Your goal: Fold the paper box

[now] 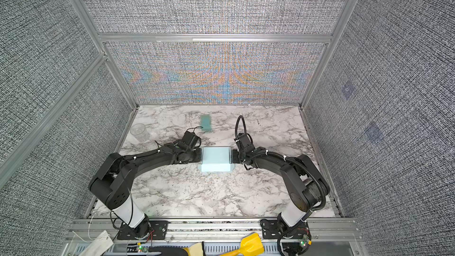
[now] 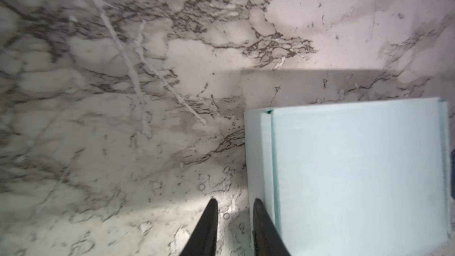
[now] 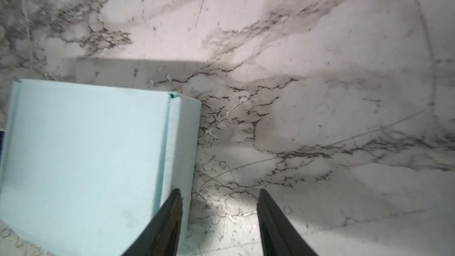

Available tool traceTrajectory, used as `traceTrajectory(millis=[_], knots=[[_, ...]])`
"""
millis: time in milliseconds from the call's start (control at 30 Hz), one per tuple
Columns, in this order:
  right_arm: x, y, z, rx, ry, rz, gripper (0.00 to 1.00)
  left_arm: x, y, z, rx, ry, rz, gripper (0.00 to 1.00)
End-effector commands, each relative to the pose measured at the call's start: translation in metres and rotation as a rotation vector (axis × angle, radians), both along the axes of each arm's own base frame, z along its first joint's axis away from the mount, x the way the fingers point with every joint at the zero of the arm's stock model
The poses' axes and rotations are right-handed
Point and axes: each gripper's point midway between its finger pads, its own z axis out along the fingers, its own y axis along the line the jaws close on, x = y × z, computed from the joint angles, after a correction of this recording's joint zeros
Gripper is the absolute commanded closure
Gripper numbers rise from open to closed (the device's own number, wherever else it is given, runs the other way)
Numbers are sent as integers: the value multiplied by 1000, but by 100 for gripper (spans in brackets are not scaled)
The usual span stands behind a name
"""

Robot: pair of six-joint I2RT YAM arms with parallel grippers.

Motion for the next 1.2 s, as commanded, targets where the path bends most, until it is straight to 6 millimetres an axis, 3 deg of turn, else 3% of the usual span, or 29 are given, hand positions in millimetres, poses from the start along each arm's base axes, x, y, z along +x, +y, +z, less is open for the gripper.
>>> traceTrajectory(millis=[0, 200, 433, 567, 767, 1167], knots=[[-5, -15, 7, -21, -7, -50, 48, -10, 19, 6, 35, 9, 10, 70], [-31, -11, 20, 82, -5, -47, 47, -36, 21, 11, -23, 44, -7, 63], [-57, 21, 27, 222, -6, 4, 42, -54, -7, 18, -138, 48, -70, 62], [-59, 33, 17, 224, 13, 29, 41, -54, -24, 14, -141, 54, -108, 62], [-56, 42, 4, 223, 28, 51, 41, -48, -32, 10, -135, 51, -131, 62], [-52, 56, 11, 265, 20, 71, 41, -50, -45, 10, -162, 42, -167, 62]])
